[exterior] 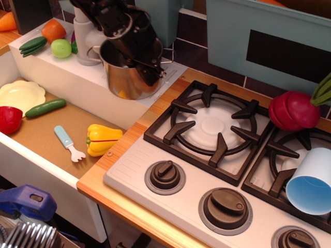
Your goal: Put pot or pan on stove
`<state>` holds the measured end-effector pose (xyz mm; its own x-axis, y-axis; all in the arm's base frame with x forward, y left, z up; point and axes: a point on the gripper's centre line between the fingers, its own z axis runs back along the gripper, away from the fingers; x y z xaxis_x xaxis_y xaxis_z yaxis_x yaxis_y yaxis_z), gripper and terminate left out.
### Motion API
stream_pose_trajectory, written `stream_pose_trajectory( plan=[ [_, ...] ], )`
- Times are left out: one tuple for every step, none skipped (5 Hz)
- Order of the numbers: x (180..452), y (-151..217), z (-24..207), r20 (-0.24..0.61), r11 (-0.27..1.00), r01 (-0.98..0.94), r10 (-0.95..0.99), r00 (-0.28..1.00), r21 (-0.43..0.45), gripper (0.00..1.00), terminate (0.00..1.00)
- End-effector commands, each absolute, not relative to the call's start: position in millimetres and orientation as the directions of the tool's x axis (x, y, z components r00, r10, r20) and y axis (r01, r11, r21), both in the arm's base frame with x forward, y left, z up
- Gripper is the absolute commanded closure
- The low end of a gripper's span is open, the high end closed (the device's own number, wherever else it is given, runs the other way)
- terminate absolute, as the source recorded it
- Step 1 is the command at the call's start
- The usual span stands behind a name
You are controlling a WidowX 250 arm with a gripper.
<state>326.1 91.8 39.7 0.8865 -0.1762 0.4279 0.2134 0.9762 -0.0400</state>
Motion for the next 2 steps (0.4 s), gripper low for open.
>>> stream_pose_trajectory(
  plan=[
    [329.8, 89.7, 51.6, 0.435, 0.984, 0.175, -0.146, 0.889, -0.027, 1.00, 0.00],
    [329.2, 77.9, 70.7, 0.401, 0.992, 0.126, -0.127, 0.907, 0.029, 1.00, 0.00]
  ],
)
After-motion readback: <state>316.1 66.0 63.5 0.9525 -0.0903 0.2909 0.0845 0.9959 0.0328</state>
